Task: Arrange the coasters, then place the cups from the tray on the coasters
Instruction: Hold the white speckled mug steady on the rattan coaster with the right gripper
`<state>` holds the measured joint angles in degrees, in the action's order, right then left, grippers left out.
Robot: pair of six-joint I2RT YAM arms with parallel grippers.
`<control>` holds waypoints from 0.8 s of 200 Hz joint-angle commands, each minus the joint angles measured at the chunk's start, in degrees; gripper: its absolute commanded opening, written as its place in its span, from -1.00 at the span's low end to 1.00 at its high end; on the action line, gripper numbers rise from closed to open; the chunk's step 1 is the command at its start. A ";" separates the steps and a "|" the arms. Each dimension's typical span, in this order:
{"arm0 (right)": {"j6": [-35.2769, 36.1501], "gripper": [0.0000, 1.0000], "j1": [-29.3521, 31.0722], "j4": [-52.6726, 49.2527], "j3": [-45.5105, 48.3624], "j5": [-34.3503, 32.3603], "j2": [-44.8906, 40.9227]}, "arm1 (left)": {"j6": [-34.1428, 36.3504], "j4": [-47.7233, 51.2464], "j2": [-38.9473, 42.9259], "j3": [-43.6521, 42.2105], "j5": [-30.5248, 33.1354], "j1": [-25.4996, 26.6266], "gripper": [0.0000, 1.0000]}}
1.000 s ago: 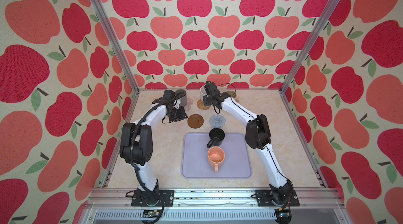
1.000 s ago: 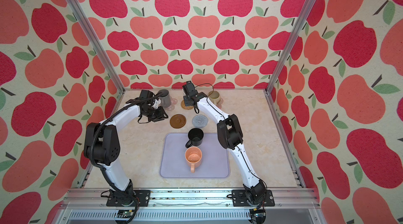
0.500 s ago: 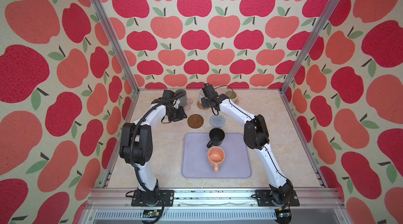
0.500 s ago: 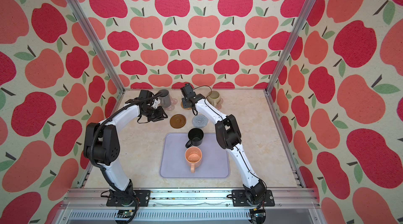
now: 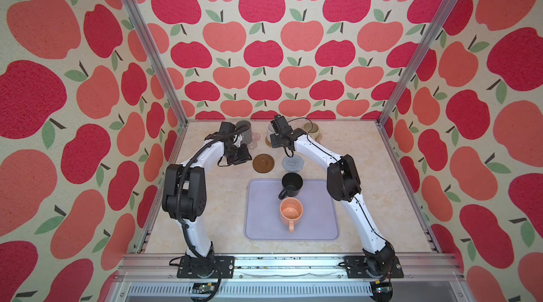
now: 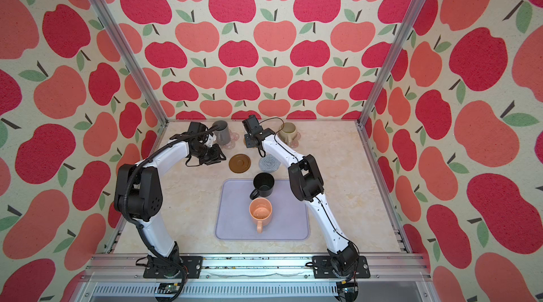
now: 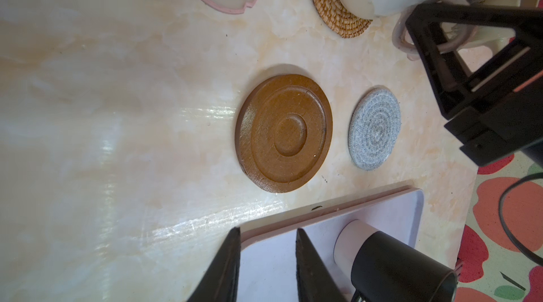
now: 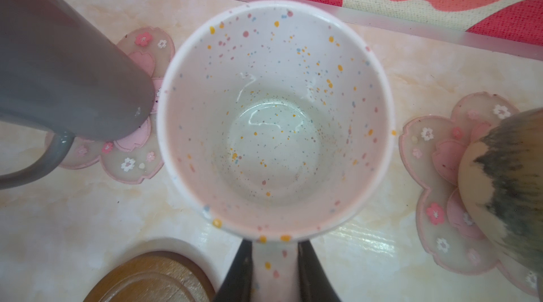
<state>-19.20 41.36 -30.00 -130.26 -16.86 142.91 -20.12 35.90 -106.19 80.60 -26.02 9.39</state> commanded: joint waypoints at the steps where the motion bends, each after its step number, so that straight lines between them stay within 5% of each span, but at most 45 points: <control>1: -0.99 -1.00 0.05 5.13 -2.08 -1.37 -0.05 | -0.46 0.31 -0.73 0.53 -0.48 -0.45 -0.32; 160: -4.20 -1.00 -0.39 9.44 15.13 -2.39 -7.22 | -0.80 0.75 -1.76 1.39 -0.61 -0.46 -0.33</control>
<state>-21.41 41.36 -19.40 -118.83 -17.72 139.33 -20.14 35.92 -107.26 80.60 -26.04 9.23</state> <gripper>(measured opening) 0.209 0.337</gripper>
